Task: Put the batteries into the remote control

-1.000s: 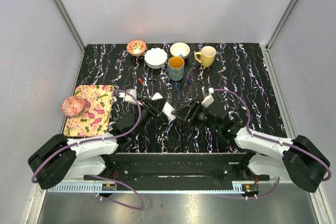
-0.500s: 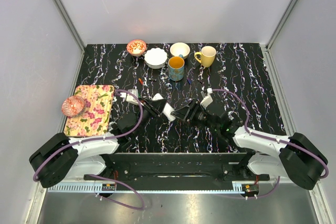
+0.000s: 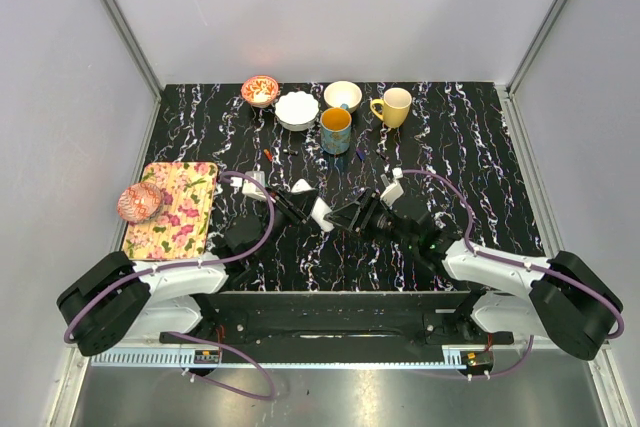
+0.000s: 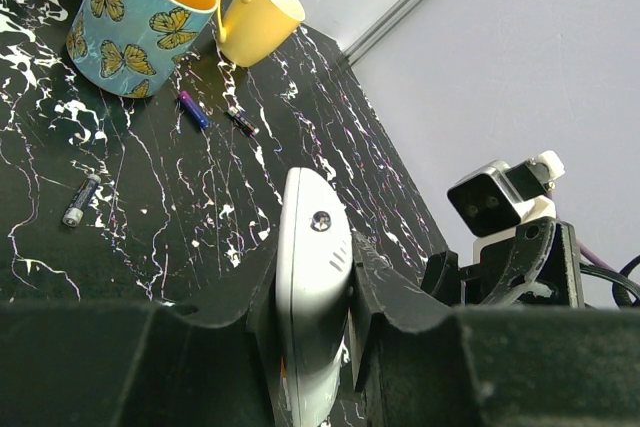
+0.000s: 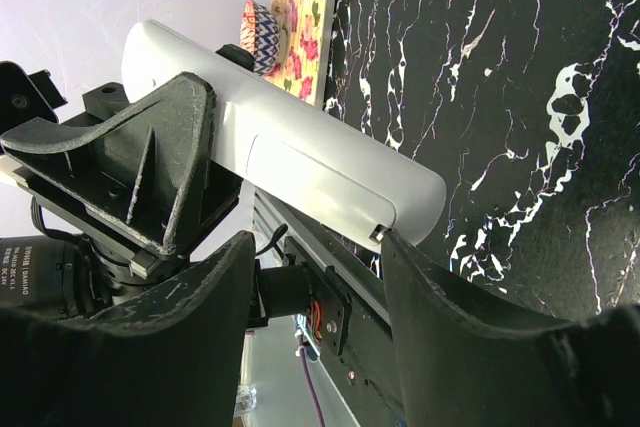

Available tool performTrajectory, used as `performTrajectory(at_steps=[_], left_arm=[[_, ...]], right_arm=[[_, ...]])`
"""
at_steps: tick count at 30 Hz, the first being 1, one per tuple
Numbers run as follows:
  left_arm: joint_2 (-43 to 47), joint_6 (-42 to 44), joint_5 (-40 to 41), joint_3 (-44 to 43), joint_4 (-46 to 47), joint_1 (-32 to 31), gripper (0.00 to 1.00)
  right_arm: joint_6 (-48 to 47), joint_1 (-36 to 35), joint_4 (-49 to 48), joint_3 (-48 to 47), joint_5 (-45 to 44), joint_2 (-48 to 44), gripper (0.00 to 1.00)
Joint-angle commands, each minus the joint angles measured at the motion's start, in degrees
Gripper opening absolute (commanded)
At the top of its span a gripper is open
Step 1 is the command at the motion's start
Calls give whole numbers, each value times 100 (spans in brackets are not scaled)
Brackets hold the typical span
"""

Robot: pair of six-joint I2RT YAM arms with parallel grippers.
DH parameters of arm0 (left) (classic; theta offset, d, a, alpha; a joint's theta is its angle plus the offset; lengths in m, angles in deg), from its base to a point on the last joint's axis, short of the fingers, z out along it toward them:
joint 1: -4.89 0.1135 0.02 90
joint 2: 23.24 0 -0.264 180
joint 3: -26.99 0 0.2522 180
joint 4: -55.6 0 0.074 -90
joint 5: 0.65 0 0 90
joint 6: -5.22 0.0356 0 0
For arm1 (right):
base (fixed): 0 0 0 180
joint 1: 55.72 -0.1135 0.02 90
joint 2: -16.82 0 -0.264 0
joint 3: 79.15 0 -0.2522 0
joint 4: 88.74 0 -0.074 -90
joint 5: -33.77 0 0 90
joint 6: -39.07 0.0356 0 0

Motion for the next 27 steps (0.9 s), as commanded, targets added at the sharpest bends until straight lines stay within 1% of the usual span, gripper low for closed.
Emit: performTrajectory(at_steps=[1,6,11,27], left_arm=[[7,-215,-395,-223,593,-214,0],[-19,-189,-361,-179,540,-249,0],[51,-22,-264,-205,338,-284,0],[113,312,9,-399,-224,-346,0]], right_arm=[[97,12,-487,-269,17,-4,59],[18,12,-417,-313,-45,-118,52],[-87,21,-259,-357,-71,-233,52],[-79,21,-223,-331,-27,-330,53]])
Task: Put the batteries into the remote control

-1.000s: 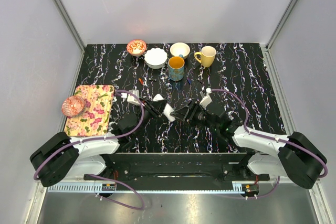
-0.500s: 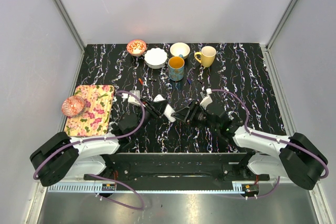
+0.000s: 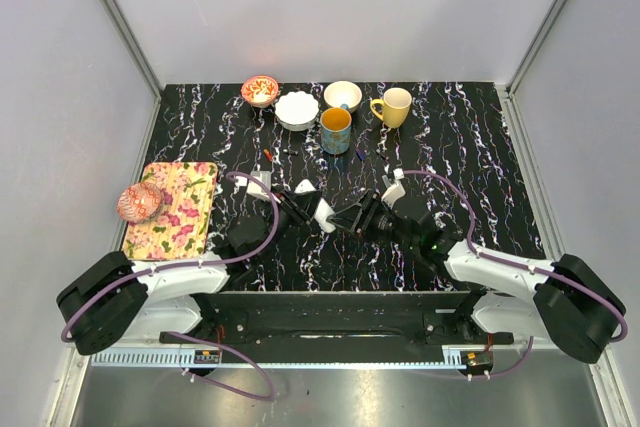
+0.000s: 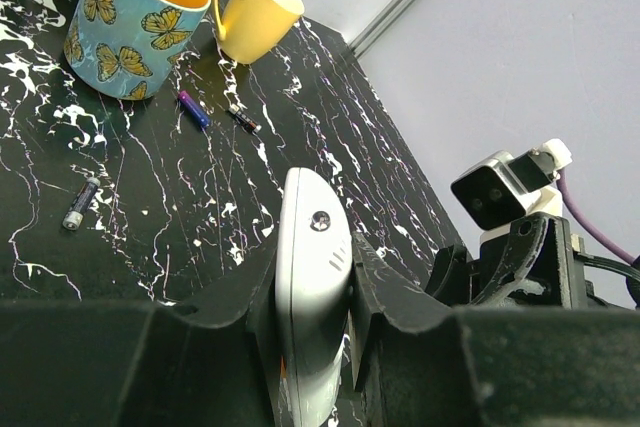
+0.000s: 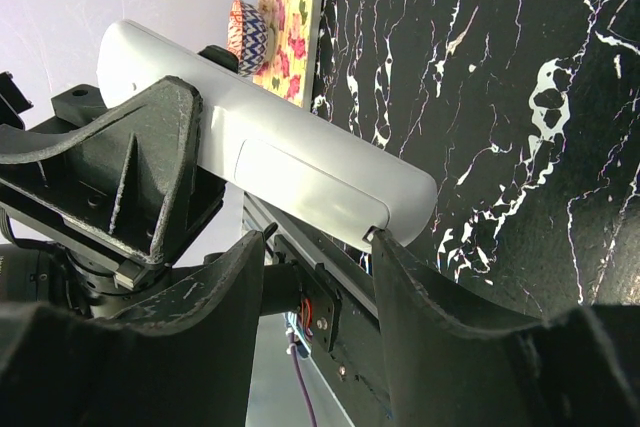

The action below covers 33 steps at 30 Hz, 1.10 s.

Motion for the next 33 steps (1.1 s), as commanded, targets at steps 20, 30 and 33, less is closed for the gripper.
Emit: performTrajectory(at_steps=[20,30,33], left_arm=[[137,63,100,-300,-215,-145,0],[119,28,161,-309,-241,-145,0],[137,19,170,-309,-241,-136,0]], right_arm=[[33,19,-463,-269,43,-293,53],[42,19,-446,-243,43,-311,53],[42,19,-455,-243,52,-328,53]])
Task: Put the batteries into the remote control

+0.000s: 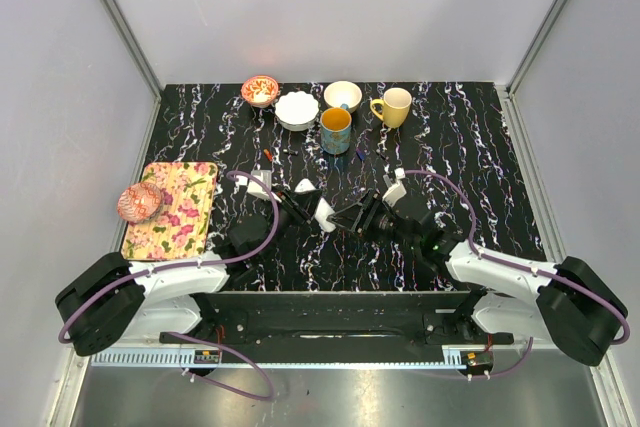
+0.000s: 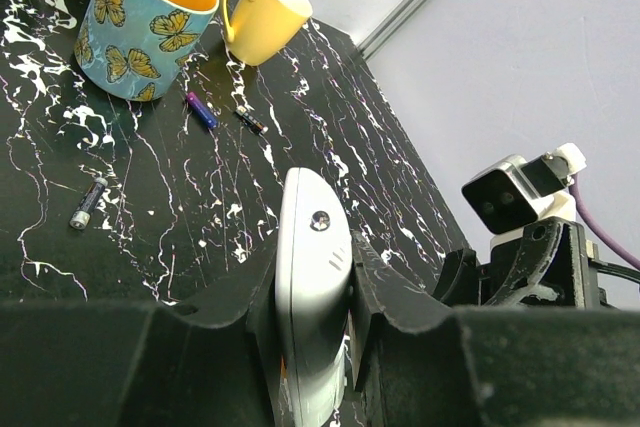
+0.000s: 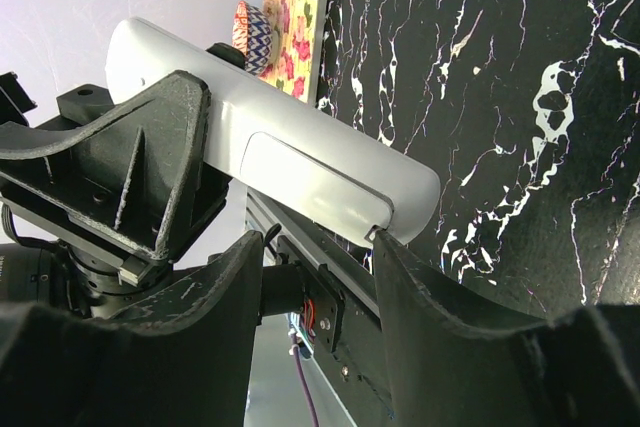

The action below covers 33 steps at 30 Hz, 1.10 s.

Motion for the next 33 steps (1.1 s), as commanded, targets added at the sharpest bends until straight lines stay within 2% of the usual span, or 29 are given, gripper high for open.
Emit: performTrajectory(at_steps=[1,17,22,33], left_arm=[[65,-29,8,-172,34,-75,0],[56,-99,-184,-154,25,-66,0],[-67,-257,-448,-163,78,13,0],[-489,-319,-493,-163,210,22,0]], right_arm=[[42,14,-501,-243,63,-236,53],[-20,23,-422,-102,54,-157,53],[-134,23,-281,-129,80,-78,53],[-230,58,-272,153,54,-96,54]])
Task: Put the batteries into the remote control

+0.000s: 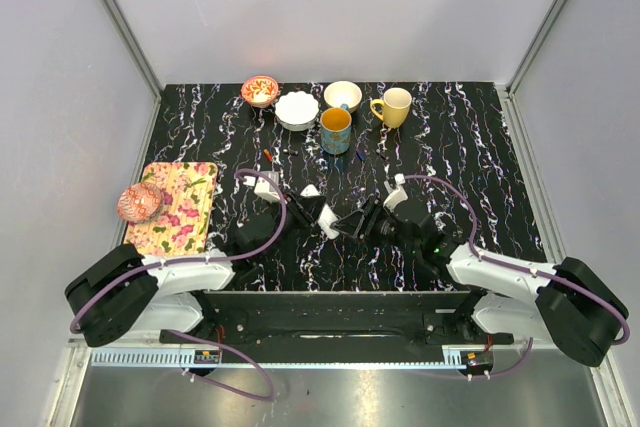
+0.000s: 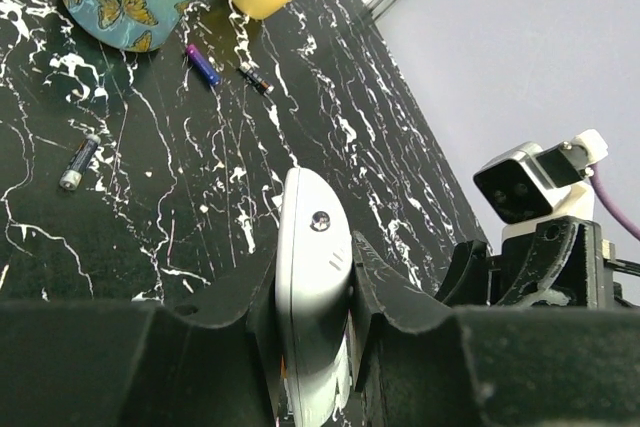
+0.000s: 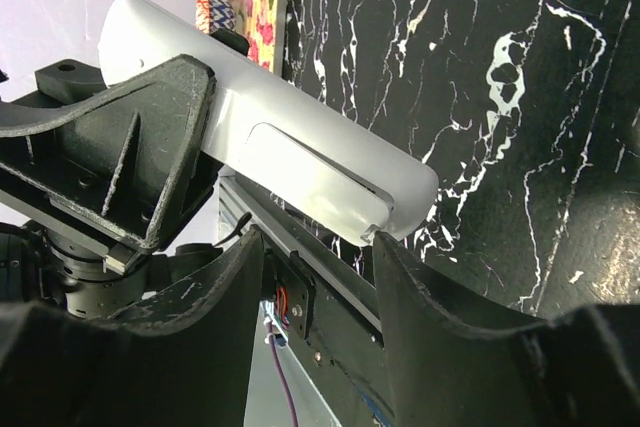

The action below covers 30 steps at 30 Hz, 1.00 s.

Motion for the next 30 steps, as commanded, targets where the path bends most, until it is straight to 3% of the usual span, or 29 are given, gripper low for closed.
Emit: performTrajectory(at_steps=[1,15,30], left_arm=[[-124,11,-241,-180,118,-11,0],[-493,-24,-294,-303,135,42,0],[-1398,-340,-391,-321,1093,103,0]], right_arm=[[-128,63,-427,-29,43,-72,54],[-286,194,-374,138,-45,60,53],[-383,309,-928,349,-106,885,53]])
